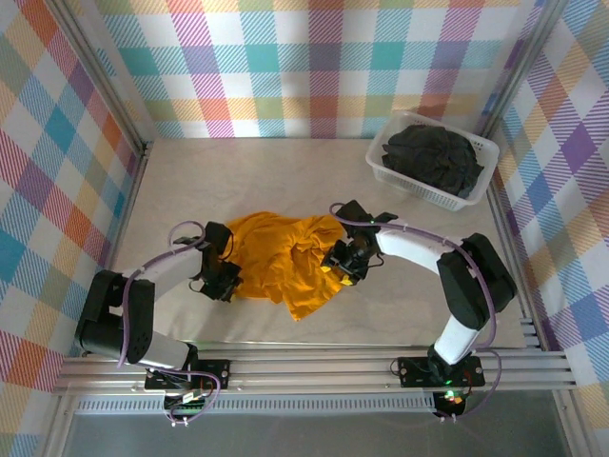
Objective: Fold and stack the t-shirts
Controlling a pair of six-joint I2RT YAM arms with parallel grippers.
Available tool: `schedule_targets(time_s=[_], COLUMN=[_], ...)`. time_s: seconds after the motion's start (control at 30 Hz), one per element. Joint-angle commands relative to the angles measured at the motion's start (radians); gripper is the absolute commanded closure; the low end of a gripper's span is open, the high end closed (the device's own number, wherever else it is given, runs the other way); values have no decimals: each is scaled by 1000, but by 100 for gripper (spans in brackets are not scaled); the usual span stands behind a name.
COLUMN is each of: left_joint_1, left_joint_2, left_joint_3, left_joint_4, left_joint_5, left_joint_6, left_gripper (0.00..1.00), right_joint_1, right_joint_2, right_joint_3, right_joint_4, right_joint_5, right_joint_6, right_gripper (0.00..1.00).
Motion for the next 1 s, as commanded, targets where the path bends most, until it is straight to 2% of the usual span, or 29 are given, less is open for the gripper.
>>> schedule_targets(time_s=[0.0,0.13,0.23,0.33,0.43,0.53,0.6,0.7,0.83,0.97], left_joint_1=[10,67,152,195,224,255,269,269,269,267], left_joint_2=[9,-81,-115,-124,-123,-132,-133,-151,-199,-225], left_joint_3=[50,176,231,268,280,301,292,231,139,135], left_joint_4=[133,-59,-152,-189,-181,-247,-251,-212,-138,-61], left_joint_5=[-6,-101,-112,-153,-154,-265,-271,-224,-143,-44], left_joint_6=[1,122,207,259,258,265,277,278,256,235], left_gripper=[100,100,100,100,100,100,100,100,100,100], right_joint_1=[-6,-71,-153,-212,-247,-257,-259,-258,-258,-258], right_joint_2=[52,84,143,206,247,244,231,191,74,-38], right_joint_3=[22,67,113,196,290,369,397,382,274,221], right_joint_4=[-30,-93,-109,-136,-174,-226,-269,-309,-288,-251], right_joint_5=[24,174,196,224,241,323,378,428,457,454], right_joint_6=[-5,-95,-156,-223,-271,-305,-311,-314,-337,-397], right_gripper=[57,73,87,99,100,100,100,100,100,100])
